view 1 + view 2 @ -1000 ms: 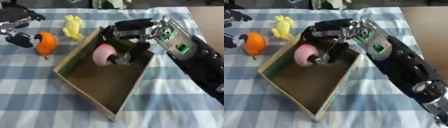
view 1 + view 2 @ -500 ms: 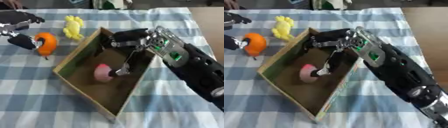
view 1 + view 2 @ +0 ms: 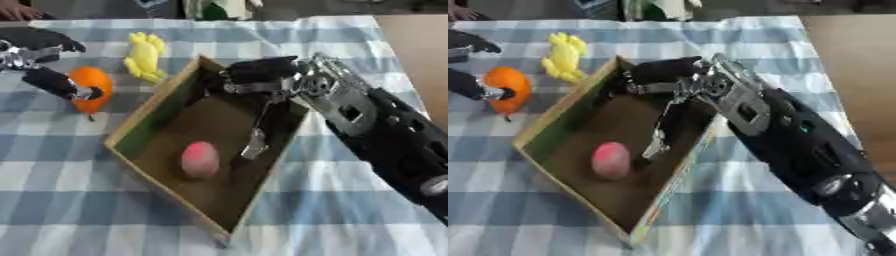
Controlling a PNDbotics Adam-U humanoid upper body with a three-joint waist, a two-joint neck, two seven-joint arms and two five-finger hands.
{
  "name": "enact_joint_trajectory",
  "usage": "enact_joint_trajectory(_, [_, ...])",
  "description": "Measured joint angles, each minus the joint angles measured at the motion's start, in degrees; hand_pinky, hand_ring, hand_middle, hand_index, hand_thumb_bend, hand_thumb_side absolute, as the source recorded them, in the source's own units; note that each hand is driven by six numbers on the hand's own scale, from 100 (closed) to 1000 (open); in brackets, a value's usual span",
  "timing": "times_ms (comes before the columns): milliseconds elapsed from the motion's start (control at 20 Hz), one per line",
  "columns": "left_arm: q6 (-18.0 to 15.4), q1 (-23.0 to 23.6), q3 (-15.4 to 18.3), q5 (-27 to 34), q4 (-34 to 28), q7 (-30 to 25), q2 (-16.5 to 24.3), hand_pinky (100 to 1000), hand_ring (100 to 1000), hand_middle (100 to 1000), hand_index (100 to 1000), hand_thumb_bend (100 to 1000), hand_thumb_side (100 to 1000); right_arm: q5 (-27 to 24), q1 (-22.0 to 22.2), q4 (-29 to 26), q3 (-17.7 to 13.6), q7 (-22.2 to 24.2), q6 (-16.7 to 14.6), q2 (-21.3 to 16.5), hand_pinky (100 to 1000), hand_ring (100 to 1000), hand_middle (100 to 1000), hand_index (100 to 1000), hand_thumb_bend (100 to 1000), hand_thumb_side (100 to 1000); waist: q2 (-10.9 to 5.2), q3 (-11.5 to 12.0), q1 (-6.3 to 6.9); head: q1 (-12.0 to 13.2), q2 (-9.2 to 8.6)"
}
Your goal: Pick up objects on the table and place them in the box.
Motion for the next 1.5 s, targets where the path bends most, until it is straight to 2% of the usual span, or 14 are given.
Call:
enact_joint_trajectory(300, [0.0,-0.2,0.1,-0.3,3.9,-0.3,-0.8,775,933,885,1000,457,756,-3.2,-1.3,-2.7,-2.2,0.4,0.4,-0.4,869,903,867,946,692,653,0.31,-0.5,0.04,0.3,-0.24])
enact_joint_trajectory(350, [0.0,-0.2,0.1,-0.5,4.4,-0.3,-0.8,766,926,881,1000,449,751,-3.9,-1.5,-3.4,-2.7,0.6,0.6,-0.7,868,902,868,945,673,699,0.35,-0.6,0.05,0.3,-0.26])
enact_joint_trajectory(400, [0.0,-0.2,0.1,-0.6,4.8,-0.2,-0.9,749,911,856,980,399,707,-4.6,-1.6,-4.1,-3.2,0.8,0.8,-1.0,867,901,864,944,689,669,0.35,-0.7,0.06,0.4,-0.30])
enact_joint_trajectory(650, [0.5,-0.2,0.4,-0.7,5.9,0.7,-1.2,743,905,849,972,381,694,-7.6,-2.2,-7.4,-4.9,2.1,2.1,-2.2,867,900,864,943,690,674,0.39,-0.8,0.13,0.7,-0.51])
enact_joint_trajectory(700, [0.5,-0.2,0.4,-0.7,6.0,0.9,-1.2,631,812,750,889,267,515,-7.9,-2.3,-7.8,-5.0,2.3,2.3,-2.2,864,895,856,938,680,682,0.39,-0.8,0.13,0.7,-0.51])
enact_joint_trajectory(750, [0.6,-0.2,0.4,-0.7,6.1,1.1,-1.2,621,805,744,883,255,488,-8.2,-2.3,-8.2,-5.1,2.5,2.5,-2.3,864,894,855,937,681,683,0.39,-0.8,0.14,0.7,-0.51])
enact_joint_trajectory(800, [0.8,-0.2,0.4,-0.7,6.2,1.4,-1.2,587,781,723,866,198,394,-8.6,-2.3,-8.6,-5.5,2.7,2.7,-2.4,863,893,854,935,682,689,0.40,-0.8,0.15,0.7,-0.51])
enact_joint_trajectory(850, [1.1,-0.2,0.4,-0.7,6.2,1.7,-1.3,570,770,711,858,165,342,-9.0,-2.3,-9.0,-6.0,2.9,2.9,-2.6,862,893,853,934,680,691,0.40,-0.8,0.16,0.7,-0.51])
enact_joint_trajectory(900, [1.4,-0.2,0.4,-0.6,6.2,2.1,-1.5,540,750,689,843,107,240,-9.5,-2.3,-9.5,-6.4,3.1,3.1,-2.8,862,892,852,933,678,694,0.40,-0.8,0.18,0.7,-0.51])
enact_joint_trajectory(950, [1.8,-0.3,0.4,-0.5,6.2,2.5,-1.6,531,743,681,839,100,217,-10.0,-2.3,-9.9,-6.8,3.4,3.4,-3.0,862,892,852,932,678,696,0.40,-0.8,0.20,0.7,-0.51])
enact_joint_trajectory(1150, [4.0,-0.3,0.4,0.1,5.0,4.9,-1.7,453,681,637,806,100,244,-11.3,-2.3,-11.5,-8.1,4.2,4.2,-3.6,861,889,847,930,672,697,0.40,-0.8,0.19,0.7,-0.51])
enact_joint_trajectory(1350, [6.2,-0.2,0.3,1.3,3.3,7.3,-1.7,421,659,623,789,100,248,-11.9,-1.8,-12.4,-9.0,4.7,4.7,-4.1,859,887,842,927,656,705,0.40,-0.7,0.17,0.7,-0.51])
enact_joint_trajectory(1500, [6.8,-0.2,0.1,2.3,1.2,8.2,-1.7,396,636,601,772,100,261,-12.4,-1.4,-13.1,-10.1,5.1,5.1,-4.5,858,883,836,927,598,722,0.40,-0.7,0.20,0.7,-0.49])
